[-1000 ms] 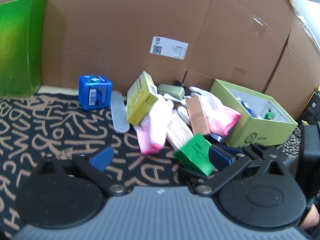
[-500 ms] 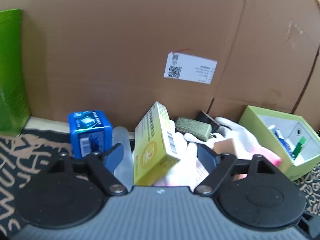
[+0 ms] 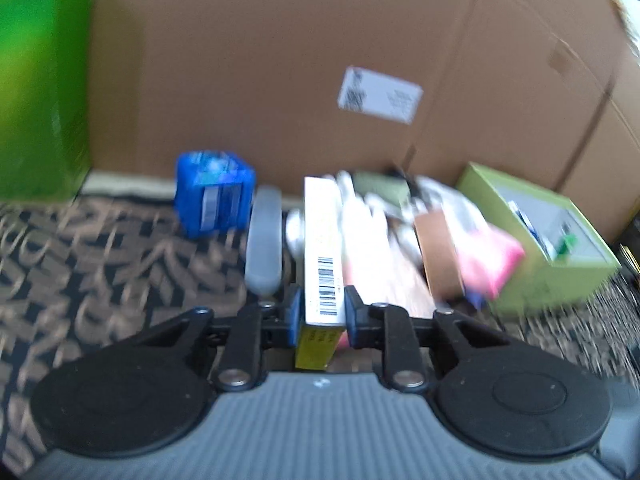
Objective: Organize objects
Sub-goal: 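Grasp the white-yellow box with the left tool while the right tool grasps the green box, then carry the white-yellow box and green box over the shoebox and open both tools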
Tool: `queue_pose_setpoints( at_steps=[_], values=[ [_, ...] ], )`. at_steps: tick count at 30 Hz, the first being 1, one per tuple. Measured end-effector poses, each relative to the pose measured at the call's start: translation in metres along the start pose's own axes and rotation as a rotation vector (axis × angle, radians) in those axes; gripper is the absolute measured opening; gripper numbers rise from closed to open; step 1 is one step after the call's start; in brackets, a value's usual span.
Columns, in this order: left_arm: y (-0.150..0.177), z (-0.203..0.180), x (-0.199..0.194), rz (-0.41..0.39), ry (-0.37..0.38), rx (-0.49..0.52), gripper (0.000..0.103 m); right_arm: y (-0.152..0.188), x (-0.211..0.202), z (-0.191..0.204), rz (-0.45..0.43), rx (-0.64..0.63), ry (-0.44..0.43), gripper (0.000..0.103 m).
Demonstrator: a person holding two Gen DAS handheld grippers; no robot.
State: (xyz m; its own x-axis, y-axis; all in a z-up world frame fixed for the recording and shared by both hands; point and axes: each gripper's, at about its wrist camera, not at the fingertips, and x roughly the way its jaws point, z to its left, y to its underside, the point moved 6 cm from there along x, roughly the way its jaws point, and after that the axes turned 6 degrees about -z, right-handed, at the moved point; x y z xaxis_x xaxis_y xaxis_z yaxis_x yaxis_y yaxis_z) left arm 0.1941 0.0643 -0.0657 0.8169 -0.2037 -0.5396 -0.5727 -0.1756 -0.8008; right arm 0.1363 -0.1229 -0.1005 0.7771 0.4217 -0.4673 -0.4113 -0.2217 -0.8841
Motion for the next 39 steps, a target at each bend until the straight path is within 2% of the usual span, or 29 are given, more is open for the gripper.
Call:
queue_pose_setpoints(
  at_steps=[4, 14, 18, 22, 26, 29, 34, 39],
  values=[
    [0.015, 0.0, -0.024, -0.006, -0.027, 0.024, 0.021, 0.004, -0.001, 0.001, 0.007, -0.005, 0.002, 0.07],
    [0.0, -0.001, 0.019, 0.009, -0.109, 0.062, 0.029, 0.002, 0.005, -0.002, 0.012, 0.008, 0.018, 0.072],
    [0.003, 0.002, 0.021, 0.026, -0.096, 0.03, 0.021, 0.002, 0.009, -0.002, 0.015, 0.01, 0.014, 0.071],
    [0.006, -0.001, 0.007, 0.018, -0.107, 0.044, 0.019, 0.002, 0.003, -0.001, 0.001, 0.024, 0.001, 0.069],
    [-0.002, -0.012, -0.017, -0.012, -0.055, 0.034, 0.019, -0.004, -0.015, -0.008, -0.047, 0.062, -0.007, 0.068],
    [-0.016, -0.033, -0.035, -0.055, -0.009, 0.057, 0.019, -0.016, -0.035, -0.021, -0.112, 0.08, 0.021, 0.068],
    [-0.039, -0.085, -0.046, -0.104, 0.11, 0.101, 0.019, -0.034, -0.069, -0.056, -0.206, 0.082, 0.121, 0.068],
    [-0.059, -0.145, -0.04, -0.145, 0.193, 0.148, 0.019, -0.045, -0.092, -0.099, -0.257, 0.094, 0.241, 0.068]
  ],
)
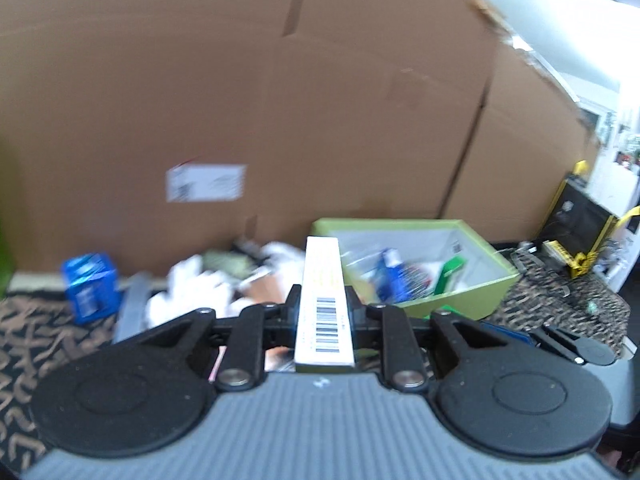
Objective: Organize objects
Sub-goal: 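Carry the white-yellow box and green box over the shoebox and open both tools, then move both tools back toward the pile of items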
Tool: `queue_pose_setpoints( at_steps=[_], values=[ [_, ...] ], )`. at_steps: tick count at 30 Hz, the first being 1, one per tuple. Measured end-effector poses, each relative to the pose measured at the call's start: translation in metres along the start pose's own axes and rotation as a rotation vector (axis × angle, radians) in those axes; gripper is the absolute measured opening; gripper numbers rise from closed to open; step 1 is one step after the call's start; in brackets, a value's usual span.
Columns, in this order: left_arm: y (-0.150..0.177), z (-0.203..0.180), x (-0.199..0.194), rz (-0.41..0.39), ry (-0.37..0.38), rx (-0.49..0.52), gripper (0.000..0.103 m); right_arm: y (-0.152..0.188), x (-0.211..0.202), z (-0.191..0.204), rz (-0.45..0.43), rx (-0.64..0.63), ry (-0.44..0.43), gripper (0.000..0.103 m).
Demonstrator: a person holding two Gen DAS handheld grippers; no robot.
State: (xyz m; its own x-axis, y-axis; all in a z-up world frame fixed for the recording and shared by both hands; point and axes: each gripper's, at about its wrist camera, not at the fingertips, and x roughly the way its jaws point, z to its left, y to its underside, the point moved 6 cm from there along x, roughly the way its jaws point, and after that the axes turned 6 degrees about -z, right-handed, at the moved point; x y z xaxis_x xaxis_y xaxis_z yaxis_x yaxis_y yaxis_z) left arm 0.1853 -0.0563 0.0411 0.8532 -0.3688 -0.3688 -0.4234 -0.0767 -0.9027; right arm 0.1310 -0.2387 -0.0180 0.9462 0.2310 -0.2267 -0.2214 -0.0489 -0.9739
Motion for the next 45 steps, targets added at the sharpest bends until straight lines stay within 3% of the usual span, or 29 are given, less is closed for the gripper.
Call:
queue_pose_setpoints(
  at_steps=[8, 15, 24, 35, 36, 37, 39, 41, 44, 45],
  values=[
    [-0.037, -0.079, 0.055, -0.032, 0.135, 0.042, 0.019, -0.019, 0.002, -0.059, -0.058, -0.053, 0.189, 0.068],
    [-0.038, -0.127, 0.128, -0.001, 0.212, 0.059, 0.019, -0.021, 0.034, -0.117, -0.042, -0.064, 0.33, 0.068],
    [-0.013, -0.134, 0.216, 0.097, 0.178, 0.056, 0.019, -0.007, 0.081, -0.145, 0.044, -0.053, 0.327, 0.068],
    [0.003, -0.123, 0.255, 0.109, 0.122, 0.08, 0.022, 0.005, 0.145, -0.163, 0.07, -0.078, 0.318, 0.069],
    [0.003, -0.124, 0.254, 0.104, 0.121, 0.078, 0.036, 0.006, 0.146, -0.162, 0.065, -0.109, 0.319, 0.069],
    [0.003, -0.124, 0.253, 0.099, 0.118, 0.075, 0.06, 0.007, 0.145, -0.161, 0.063, -0.136, 0.331, 0.072],
    [0.0, -0.119, 0.244, 0.053, 0.102, 0.074, 0.078, 0.007, 0.135, -0.16, 0.039, -0.169, 0.351, 0.081],
    [-0.003, -0.117, 0.236, 0.025, 0.096, 0.083, 0.084, 0.006, 0.121, -0.158, 0.019, -0.152, 0.342, 0.088],
    [-0.006, -0.116, 0.223, 0.002, 0.095, 0.063, 0.103, 0.004, 0.102, -0.156, -0.002, -0.12, 0.342, 0.092],
    [-0.006, -0.115, 0.217, -0.016, 0.089, 0.057, 0.103, 0.003, 0.093, -0.154, -0.013, -0.108, 0.338, 0.092]
  ],
)
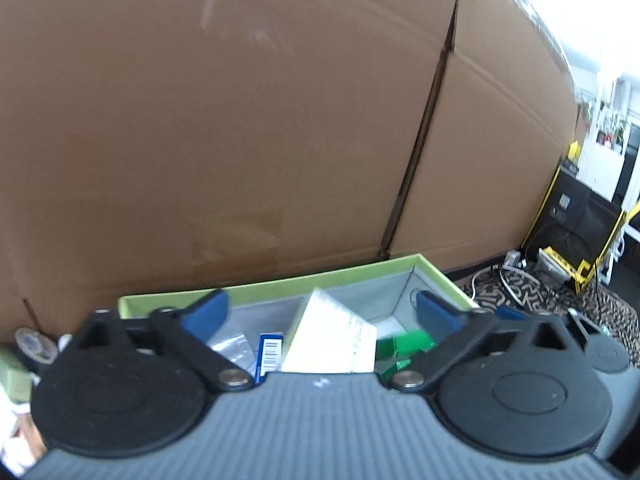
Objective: Organize objects
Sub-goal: 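Move both tools back toward the pile of items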
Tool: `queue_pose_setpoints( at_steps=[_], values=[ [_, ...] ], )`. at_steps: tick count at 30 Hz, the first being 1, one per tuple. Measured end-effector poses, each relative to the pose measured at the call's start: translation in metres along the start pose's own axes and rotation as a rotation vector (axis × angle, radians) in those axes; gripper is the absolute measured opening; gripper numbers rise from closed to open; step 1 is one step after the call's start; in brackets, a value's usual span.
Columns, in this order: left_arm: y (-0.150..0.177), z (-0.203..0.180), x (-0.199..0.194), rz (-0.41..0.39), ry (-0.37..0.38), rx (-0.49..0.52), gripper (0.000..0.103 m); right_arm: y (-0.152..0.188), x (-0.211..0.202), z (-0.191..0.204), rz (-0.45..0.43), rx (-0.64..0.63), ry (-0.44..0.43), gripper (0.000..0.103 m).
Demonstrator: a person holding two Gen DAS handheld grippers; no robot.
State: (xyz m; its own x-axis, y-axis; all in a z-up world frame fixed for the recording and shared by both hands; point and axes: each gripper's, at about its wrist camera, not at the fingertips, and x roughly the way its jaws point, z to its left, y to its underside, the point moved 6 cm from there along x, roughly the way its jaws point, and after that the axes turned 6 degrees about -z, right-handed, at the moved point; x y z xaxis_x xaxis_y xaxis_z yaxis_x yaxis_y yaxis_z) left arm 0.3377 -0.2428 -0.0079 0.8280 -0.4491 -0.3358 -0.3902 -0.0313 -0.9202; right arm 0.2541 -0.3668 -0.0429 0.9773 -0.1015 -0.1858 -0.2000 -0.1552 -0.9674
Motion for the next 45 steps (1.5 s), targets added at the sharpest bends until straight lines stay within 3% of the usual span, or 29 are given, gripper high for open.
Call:
queue_pose_setpoints(
  at_steps=[10, 17, 24, 34, 45],
  values=[
    [0.005, -0.001, -0.084, -0.032, 0.034, 0.004, 0.103, -0.001, -0.076, 0.01, -0.031, 0.149, -0.091, 0.096],
    [0.029, 0.019, -0.161, -0.04, -0.011, 0.002, 0.103, 0.004, -0.123, 0.039, -0.035, 0.168, -0.144, 0.097],
    [0.063, 0.067, -0.219, -0.026, -0.107, -0.061, 0.103, 0.022, -0.136, 0.083, 0.014, 0.169, -0.218, 0.097],
    [0.121, 0.149, -0.243, 0.065, -0.273, -0.214, 0.103, 0.043, -0.129, 0.15, 0.111, 0.15, -0.33, 0.097],
    [0.109, 0.193, -0.231, 0.059, -0.323, -0.185, 0.103, 0.044, -0.126, 0.201, 0.149, 0.081, -0.396, 0.097]
  ],
)
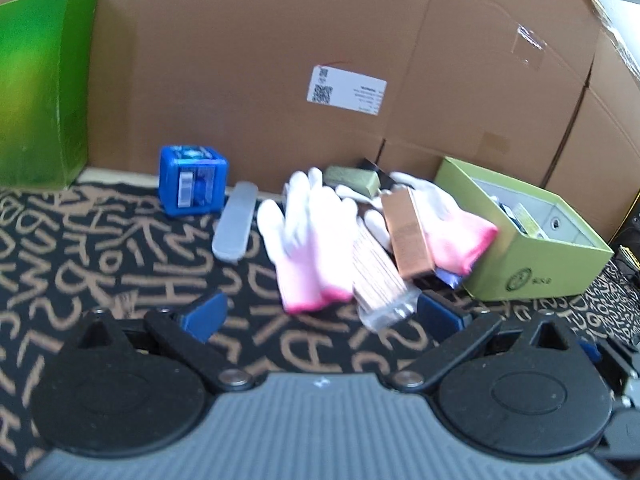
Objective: Organize objects
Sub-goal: 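Move both tools back toward the pile of items, then grasp the white-pink glove with the left tool while the right tool grasps the copper box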
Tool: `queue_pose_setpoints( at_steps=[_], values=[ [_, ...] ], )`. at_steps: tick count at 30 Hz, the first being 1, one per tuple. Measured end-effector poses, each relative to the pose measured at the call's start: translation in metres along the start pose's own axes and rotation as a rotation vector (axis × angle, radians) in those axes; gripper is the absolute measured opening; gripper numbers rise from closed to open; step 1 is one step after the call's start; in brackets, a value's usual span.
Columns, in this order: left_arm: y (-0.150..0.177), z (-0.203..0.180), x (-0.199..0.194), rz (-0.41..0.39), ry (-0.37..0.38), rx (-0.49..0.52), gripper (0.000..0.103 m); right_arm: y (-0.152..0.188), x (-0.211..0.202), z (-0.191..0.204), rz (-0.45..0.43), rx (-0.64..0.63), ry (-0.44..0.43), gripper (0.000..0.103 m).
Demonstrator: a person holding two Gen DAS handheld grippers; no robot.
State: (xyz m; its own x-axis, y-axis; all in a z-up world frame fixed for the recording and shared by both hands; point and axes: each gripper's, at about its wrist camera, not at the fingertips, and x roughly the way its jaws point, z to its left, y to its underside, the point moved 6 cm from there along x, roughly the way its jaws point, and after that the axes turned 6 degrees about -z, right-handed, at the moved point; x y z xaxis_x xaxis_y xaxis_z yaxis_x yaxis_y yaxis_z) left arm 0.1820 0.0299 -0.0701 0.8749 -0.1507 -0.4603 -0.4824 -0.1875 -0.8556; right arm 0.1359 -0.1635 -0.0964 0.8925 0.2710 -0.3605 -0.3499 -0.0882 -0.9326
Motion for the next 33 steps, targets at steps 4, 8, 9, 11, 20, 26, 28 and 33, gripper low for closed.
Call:
queue_pose_setpoints(
  at_steps=[4, 8, 9, 11, 20, 26, 28, 33],
  values=[
    [-0.012, 0.003, 0.022, 0.007, -0.002, 0.01, 0.087, -0.001, 0.004, 0.01, 0.008, -0.007, -0.005, 0.092],
    [-0.014, -0.003, 0.046, 0.056, 0.035, 0.041, 0.061, -0.006, 0.013, 0.019, 0.013, -0.038, -0.013, 0.077],
    [-0.013, -0.003, 0.052, 0.071, 0.035, 0.049, 0.048, -0.007, 0.015, 0.021, 0.016, -0.045, -0.014, 0.074],
    [-0.01, -0.003, 0.061, 0.103, 0.052, 0.045, 0.028, -0.01, 0.023, 0.025, 0.025, -0.057, -0.017, 0.061],
    [-0.002, 0.009, 0.022, 0.114, 0.095, 0.062, 0.007, -0.037, 0.068, 0.03, -0.022, -0.122, 0.023, 0.05],
    [0.021, 0.015, -0.022, 0.155, 0.122, 0.118, 0.007, -0.046, 0.108, 0.023, -0.021, -0.154, 0.092, 0.049],
    [0.026, 0.016, -0.027, 0.159, 0.121, 0.128, 0.008, -0.045, 0.117, 0.023, -0.016, -0.179, 0.107, 0.047],
    [0.023, 0.018, -0.026, 0.141, 0.116, 0.13, 0.019, -0.043, 0.126, 0.03, -0.012, -0.266, 0.121, 0.043]
  ],
)
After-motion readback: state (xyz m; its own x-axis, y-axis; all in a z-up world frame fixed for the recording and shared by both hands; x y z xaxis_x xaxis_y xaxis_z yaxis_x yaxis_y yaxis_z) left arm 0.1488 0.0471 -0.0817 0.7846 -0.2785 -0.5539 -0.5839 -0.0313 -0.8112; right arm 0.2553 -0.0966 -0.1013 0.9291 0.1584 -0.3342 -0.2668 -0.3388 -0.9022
